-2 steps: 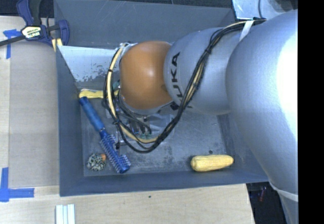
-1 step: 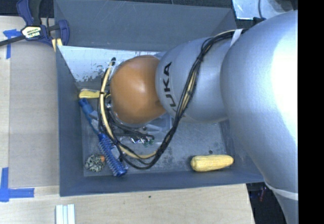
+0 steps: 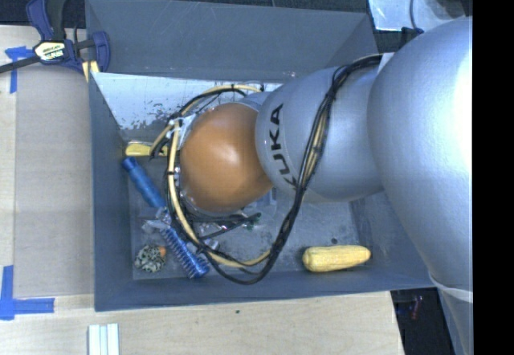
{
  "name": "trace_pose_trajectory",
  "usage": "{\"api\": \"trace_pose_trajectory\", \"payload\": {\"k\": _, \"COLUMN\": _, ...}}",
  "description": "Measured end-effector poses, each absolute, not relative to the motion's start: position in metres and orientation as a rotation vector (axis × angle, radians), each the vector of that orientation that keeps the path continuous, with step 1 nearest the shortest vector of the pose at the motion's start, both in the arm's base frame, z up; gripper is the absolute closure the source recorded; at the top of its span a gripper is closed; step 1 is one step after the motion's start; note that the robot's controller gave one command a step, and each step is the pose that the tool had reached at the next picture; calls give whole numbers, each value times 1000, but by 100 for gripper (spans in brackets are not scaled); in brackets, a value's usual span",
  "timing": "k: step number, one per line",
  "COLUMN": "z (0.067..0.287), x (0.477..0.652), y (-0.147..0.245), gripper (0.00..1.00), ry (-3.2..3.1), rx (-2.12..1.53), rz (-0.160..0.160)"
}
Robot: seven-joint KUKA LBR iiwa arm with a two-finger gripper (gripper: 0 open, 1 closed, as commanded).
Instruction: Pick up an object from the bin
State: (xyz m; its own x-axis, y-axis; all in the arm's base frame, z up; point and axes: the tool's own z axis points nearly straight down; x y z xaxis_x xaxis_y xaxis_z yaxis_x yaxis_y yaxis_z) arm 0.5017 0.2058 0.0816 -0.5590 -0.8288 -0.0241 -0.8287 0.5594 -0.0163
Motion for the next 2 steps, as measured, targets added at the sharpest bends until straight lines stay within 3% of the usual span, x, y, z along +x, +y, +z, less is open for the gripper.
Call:
{"api": "trace_pose_trajectory", "payload": {"k": 1, "z": 73, "x": 506, "y": 193, "gripper": 0, "ry": 2576, "rx": -1741, "rz": -12}}
{"api": "trace_pose_trajectory", "payload": {"k": 2, "z": 136, "x": 497, "y": 202, "gripper": 0, "ry": 2630, "rx": -1667, "rz": -6}}
